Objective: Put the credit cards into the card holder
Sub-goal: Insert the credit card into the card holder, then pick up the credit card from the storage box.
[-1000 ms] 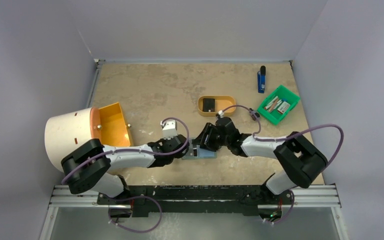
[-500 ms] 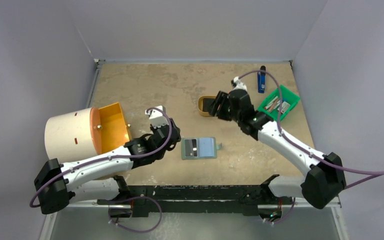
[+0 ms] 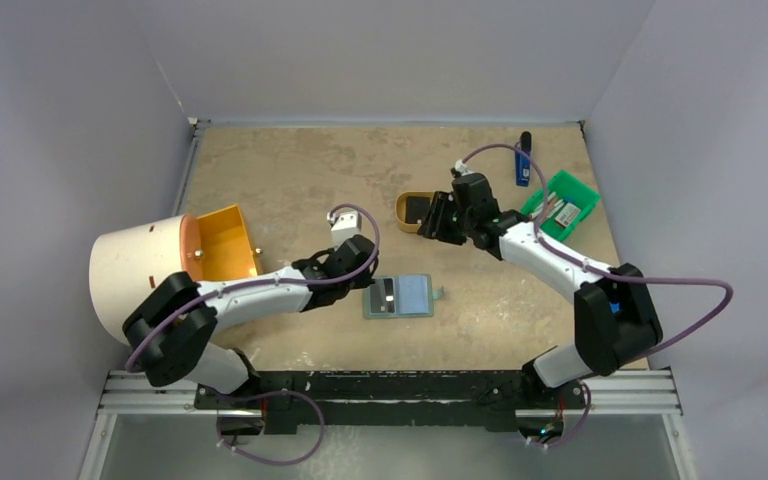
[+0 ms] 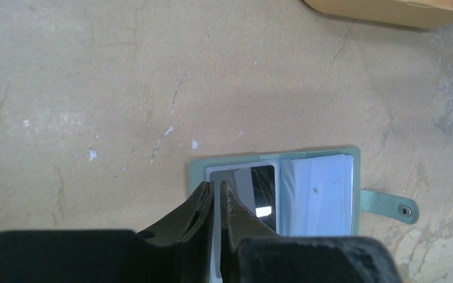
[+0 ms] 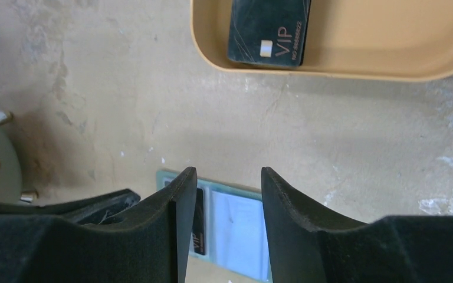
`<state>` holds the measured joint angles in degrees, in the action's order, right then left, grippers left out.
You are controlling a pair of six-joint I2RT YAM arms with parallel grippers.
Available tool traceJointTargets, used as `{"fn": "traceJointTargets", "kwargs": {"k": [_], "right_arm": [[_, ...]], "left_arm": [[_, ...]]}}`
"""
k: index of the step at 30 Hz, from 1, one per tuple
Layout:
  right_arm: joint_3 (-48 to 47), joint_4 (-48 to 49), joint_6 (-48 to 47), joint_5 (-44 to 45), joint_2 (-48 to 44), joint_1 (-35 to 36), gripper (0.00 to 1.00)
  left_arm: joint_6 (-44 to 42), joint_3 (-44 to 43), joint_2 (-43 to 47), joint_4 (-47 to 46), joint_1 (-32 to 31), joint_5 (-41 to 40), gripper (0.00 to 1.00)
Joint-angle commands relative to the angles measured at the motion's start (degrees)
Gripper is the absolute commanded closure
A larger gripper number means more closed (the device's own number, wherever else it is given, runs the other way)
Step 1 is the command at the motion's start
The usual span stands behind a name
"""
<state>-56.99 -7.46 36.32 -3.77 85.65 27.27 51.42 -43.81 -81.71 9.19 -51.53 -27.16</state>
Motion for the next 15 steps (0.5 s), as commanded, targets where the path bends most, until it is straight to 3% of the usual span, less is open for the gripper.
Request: {"fn": "traceJointTargets", "kwargs": {"k": [1, 6, 15], "right_arm": [[1.30, 0.74, -1.17, -1.39, -3.56, -0.10, 0.53], [0.22, 2.88, 0.60, -0.88, -2.36, -3.23, 0.49], [-10.35, 6.49, 2.58, -4.09, 13.71, -8.81, 0.42]], "left_arm": [[0.64, -1.38, -3.27, -7.74, 1.42, 7.84, 0.94], [0.85, -2.72, -5.67, -7.76, 1.38, 8.80, 1.00], [-0.38, 2.14, 4.90, -4.04, 1.42, 2.56, 0.97]]}}
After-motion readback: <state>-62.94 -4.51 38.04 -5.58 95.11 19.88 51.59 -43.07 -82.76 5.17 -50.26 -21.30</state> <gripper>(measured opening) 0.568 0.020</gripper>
